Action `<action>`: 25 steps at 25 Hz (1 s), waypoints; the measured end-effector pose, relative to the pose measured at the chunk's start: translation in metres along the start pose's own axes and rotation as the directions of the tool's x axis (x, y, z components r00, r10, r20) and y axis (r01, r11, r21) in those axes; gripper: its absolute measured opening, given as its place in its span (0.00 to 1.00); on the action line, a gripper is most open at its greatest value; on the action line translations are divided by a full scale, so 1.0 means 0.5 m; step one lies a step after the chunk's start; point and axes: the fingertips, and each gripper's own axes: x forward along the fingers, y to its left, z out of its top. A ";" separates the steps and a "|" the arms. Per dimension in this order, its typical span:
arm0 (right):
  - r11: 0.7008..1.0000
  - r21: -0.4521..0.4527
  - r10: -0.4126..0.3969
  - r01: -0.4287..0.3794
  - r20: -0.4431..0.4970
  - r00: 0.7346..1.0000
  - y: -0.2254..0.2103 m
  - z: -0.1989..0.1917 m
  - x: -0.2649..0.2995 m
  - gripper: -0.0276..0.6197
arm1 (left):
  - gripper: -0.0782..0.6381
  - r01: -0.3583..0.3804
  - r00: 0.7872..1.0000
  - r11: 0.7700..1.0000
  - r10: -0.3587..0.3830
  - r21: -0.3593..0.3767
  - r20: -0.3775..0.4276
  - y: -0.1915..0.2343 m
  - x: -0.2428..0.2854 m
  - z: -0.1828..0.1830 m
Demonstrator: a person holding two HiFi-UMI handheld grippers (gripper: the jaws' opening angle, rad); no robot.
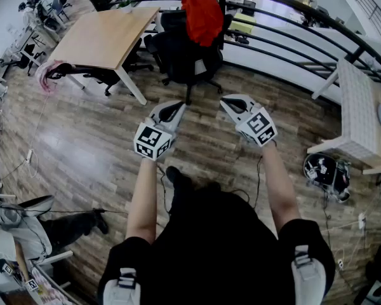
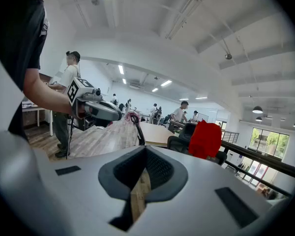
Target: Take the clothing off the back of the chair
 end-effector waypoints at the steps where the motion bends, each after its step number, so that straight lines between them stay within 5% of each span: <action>1: 1.000 0.004 0.006 -0.006 0.001 1.000 0.004 -0.001 0.001 0.04 | 0.11 -0.001 1.000 1.000 0.001 -0.002 0.002 0.002 -0.002 -0.001; 25: 0.995 0.095 -0.001 0.003 -0.012 1.000 -0.032 -0.024 0.103 0.04 | 0.11 0.043 0.999 0.999 -0.043 -0.032 -0.014 0.111 0.030 -0.027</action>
